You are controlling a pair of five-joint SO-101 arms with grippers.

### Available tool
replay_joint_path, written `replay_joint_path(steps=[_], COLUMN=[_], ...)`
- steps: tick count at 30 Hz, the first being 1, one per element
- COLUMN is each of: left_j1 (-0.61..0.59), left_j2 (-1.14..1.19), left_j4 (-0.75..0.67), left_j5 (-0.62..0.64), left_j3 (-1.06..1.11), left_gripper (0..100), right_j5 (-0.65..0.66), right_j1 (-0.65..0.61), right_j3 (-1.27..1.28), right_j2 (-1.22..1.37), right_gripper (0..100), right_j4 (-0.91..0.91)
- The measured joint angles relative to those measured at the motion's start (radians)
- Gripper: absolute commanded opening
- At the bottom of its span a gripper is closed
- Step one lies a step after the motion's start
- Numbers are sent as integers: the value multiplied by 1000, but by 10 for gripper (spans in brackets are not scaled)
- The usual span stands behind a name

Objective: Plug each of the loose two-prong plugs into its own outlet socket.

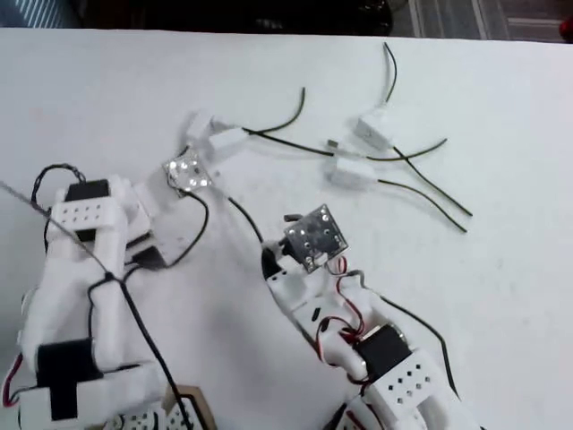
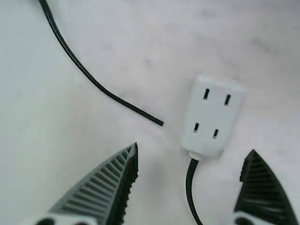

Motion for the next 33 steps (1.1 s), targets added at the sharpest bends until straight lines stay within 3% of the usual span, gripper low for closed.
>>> replay_joint_path(steps=[3,6,12,16,21,33], left_j1=[0,8,98,184,222,94], left_j2=[78,123,132,129,129,-157], left_j4=[-72,-91,-64,6,25,123], left_j5=[0,3,152,298,443,450], left_j3=[0,0,-2,-17,-26,-21], left_gripper=[329,242,102,155,352,347], right_j5=[0,0,0,0,0,0], right_j1=[2,0,0,0,0,0], right_j3=[0,0,0,0,0,0], right_j2=[0,0,0,0,0,0], right_gripper=[17,17,17,17,17,17], right_j4=[0,0,0,0,0,0])
